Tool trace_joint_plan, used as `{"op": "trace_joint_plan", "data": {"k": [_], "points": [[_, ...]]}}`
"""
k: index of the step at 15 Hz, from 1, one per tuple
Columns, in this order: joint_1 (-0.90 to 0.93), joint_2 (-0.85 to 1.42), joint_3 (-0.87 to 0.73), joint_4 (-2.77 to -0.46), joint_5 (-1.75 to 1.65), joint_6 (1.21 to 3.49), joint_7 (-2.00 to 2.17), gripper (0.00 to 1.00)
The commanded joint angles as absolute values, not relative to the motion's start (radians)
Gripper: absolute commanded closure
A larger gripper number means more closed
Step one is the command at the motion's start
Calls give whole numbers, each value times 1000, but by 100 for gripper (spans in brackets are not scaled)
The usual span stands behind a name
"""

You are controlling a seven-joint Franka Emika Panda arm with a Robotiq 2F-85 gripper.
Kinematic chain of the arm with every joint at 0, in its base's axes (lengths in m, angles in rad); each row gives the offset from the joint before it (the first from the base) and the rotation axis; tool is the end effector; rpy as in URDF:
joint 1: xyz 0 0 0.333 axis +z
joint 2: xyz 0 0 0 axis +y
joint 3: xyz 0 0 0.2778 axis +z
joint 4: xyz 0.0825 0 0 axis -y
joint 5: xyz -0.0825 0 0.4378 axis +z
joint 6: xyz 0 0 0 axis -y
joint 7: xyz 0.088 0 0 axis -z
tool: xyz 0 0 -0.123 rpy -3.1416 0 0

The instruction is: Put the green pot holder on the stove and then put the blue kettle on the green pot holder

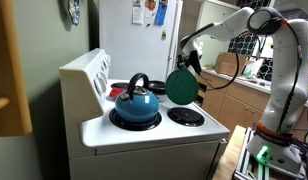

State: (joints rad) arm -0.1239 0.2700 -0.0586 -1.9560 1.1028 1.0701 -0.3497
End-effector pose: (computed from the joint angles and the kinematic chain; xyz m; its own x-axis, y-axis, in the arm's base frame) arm 0.5396 0.0375 0.3108 0.8032 0.4130 -0.4294 -0.3645 -0.2295 -0.9025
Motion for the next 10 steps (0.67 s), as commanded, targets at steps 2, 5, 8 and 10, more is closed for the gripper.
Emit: {"op": "trace_joint_plan", "data": {"k": [2, 5, 8, 10], "points": [[-117, 282, -73, -1979, 1099, 1021, -282, 99], [-111, 300, -69, -1969, 1102, 1001, -261, 99], [-110, 310, -74, -1974, 1097, 990, -249, 99], [-112, 313, -78, -1979, 1095, 987, -238, 99]]}}
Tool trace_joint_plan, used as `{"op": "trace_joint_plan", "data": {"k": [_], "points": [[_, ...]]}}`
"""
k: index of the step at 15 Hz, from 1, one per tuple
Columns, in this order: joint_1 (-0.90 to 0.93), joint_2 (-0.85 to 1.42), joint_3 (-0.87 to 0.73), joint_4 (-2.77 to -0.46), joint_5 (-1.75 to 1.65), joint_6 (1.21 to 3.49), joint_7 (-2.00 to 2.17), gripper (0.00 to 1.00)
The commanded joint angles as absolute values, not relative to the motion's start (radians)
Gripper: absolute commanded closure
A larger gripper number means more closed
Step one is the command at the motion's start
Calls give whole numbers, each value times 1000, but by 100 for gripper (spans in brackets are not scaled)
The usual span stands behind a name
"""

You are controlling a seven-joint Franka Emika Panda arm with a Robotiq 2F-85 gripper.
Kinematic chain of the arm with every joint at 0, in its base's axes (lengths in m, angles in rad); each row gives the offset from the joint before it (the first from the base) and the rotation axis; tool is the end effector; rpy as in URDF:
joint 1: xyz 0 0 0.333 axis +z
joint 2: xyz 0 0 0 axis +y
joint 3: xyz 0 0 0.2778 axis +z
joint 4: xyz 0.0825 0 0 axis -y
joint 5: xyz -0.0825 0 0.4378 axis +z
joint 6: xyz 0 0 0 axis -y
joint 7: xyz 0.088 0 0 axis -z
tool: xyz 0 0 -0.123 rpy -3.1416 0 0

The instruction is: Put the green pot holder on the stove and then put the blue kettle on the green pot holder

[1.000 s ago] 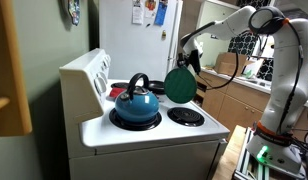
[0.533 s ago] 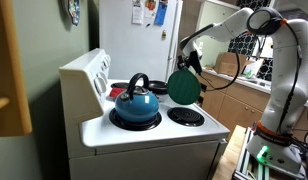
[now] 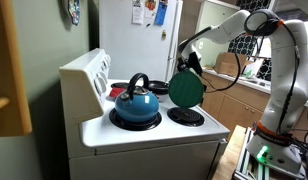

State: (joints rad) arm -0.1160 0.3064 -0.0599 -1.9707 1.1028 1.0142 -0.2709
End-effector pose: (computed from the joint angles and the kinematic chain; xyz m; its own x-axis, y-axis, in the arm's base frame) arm 0.5277 0.0437 0.2913 0.7166 0.4487 -0.5339 -0.4756 -0.2455 -0.8447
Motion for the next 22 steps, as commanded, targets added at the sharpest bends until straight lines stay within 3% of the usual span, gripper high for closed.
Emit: {"op": "trace_joint_plan", "data": {"k": [1, 12, 22], "points": [[-113, 313, -81, -1983, 1095, 988, -229, 99], [-108, 297, -112, -2017, 1063, 1036, -134, 99], [-97, 273, -122, -1977, 799, 1088, -104, 99]]}}
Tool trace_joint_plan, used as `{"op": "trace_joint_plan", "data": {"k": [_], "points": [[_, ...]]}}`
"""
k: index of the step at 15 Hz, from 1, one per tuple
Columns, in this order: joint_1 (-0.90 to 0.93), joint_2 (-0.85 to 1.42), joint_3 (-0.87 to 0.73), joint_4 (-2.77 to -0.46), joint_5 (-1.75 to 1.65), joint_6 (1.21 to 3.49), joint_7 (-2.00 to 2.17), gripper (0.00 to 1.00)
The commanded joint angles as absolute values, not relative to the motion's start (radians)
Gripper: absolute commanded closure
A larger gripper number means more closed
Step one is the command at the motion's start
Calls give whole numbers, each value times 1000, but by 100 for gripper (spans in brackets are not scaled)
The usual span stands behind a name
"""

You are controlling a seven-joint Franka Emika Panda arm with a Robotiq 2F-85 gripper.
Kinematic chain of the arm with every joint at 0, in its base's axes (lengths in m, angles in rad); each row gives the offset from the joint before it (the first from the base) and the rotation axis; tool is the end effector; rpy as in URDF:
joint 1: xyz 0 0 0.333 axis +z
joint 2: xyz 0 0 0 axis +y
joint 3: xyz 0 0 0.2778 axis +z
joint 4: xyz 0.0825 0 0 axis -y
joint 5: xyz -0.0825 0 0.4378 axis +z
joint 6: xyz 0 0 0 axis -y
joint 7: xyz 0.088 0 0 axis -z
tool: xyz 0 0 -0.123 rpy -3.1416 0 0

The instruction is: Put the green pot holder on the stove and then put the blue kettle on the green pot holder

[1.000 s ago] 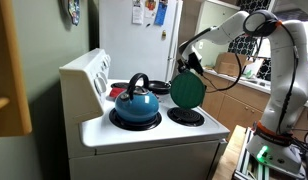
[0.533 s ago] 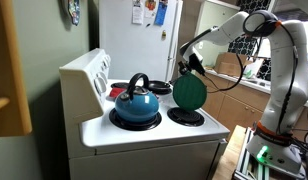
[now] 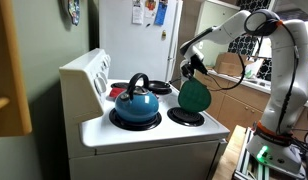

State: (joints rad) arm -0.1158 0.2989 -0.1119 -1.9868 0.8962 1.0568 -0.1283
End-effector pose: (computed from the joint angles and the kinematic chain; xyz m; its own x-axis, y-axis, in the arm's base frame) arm 0.5093 0.0028 0.2650 0.6030 0.3113 -0.7345 -0.5680 -0.4790 -0.6693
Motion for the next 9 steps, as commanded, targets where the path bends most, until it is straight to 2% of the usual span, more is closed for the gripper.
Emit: {"op": "trace_joint_plan", "data": {"k": [1, 9], "points": [[-98, 268, -121, -1974, 769, 1094, -104, 99], [-103, 222, -116, -1994, 615, 1161, -76, 99]]}}
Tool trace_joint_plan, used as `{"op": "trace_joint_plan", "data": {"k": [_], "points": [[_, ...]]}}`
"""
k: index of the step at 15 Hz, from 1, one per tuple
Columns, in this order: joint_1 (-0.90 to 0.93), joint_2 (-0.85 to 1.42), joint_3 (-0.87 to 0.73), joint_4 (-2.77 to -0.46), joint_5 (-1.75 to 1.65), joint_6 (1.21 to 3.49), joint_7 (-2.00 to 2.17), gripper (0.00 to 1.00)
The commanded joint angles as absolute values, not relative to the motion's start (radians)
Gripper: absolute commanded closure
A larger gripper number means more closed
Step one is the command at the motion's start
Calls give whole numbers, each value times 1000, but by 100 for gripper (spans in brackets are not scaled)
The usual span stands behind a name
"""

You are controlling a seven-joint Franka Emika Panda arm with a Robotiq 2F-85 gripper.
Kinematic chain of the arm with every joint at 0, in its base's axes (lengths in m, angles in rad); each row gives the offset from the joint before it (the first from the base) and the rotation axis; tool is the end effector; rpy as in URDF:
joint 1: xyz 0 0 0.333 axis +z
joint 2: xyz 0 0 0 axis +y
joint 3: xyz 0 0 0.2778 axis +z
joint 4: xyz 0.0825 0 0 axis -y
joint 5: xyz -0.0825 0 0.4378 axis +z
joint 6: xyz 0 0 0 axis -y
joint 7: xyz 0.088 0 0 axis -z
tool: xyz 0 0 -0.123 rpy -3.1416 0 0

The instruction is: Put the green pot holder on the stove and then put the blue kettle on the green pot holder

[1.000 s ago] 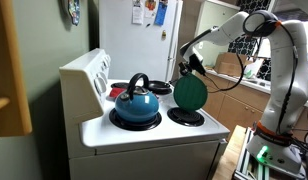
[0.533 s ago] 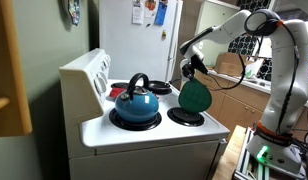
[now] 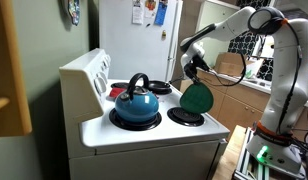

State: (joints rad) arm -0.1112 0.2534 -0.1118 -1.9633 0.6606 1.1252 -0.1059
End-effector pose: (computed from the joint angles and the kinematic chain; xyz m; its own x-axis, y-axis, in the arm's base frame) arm 0.5067 -0.0211 0.2720 0.6105 0.1969 -0.7671 -0.4727 -0.6866 -0.5524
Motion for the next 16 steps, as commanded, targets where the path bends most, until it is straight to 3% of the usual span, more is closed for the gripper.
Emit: {"op": "trace_joint_plan", "data": {"k": [1, 16], "points": [[-103, 218, -116, -2000, 606, 1170, -63, 99], [-96, 154, -108, -2008, 327, 1506, 0, 99]]}}
